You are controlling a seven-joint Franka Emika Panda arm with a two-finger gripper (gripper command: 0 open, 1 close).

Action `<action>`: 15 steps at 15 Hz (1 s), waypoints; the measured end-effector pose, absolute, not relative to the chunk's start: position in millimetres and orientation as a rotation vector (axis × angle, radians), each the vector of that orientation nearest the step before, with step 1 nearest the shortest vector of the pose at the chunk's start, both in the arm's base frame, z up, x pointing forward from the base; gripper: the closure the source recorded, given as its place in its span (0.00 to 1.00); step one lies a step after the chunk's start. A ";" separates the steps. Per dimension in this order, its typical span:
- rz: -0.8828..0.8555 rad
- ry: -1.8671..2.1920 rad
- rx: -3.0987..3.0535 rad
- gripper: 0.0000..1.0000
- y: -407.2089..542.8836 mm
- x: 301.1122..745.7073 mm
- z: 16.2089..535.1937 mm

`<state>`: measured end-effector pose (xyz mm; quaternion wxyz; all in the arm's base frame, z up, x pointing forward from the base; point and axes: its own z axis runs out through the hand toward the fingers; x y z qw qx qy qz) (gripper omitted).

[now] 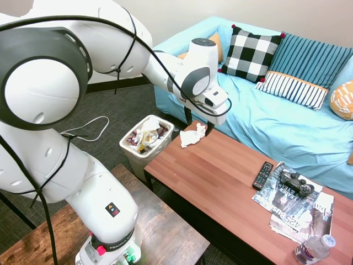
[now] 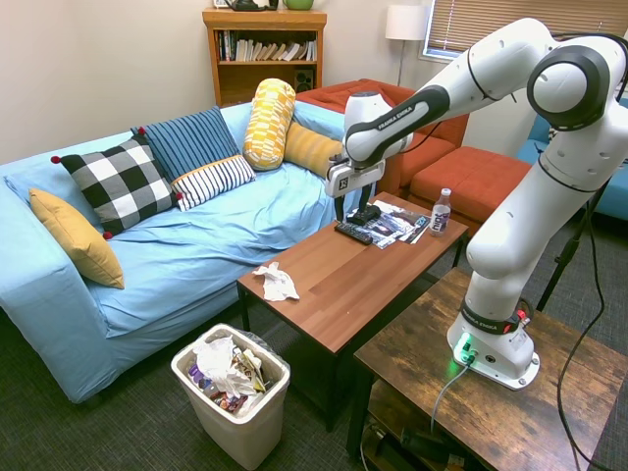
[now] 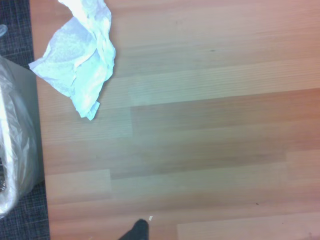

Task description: Throw the tissue in the trash bin

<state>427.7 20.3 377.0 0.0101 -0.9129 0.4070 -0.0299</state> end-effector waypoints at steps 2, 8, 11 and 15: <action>-0.090 1.276 -2.839 0.00 20.6 429.6 376.4; -0.072 1.227 -2.798 0.00 60.6 508.7 319.3; -0.047 1.227 -2.811 0.00 99.6 567.4 281.7; 0.016 1.267 -2.848 0.00 142.2 621.9 201.1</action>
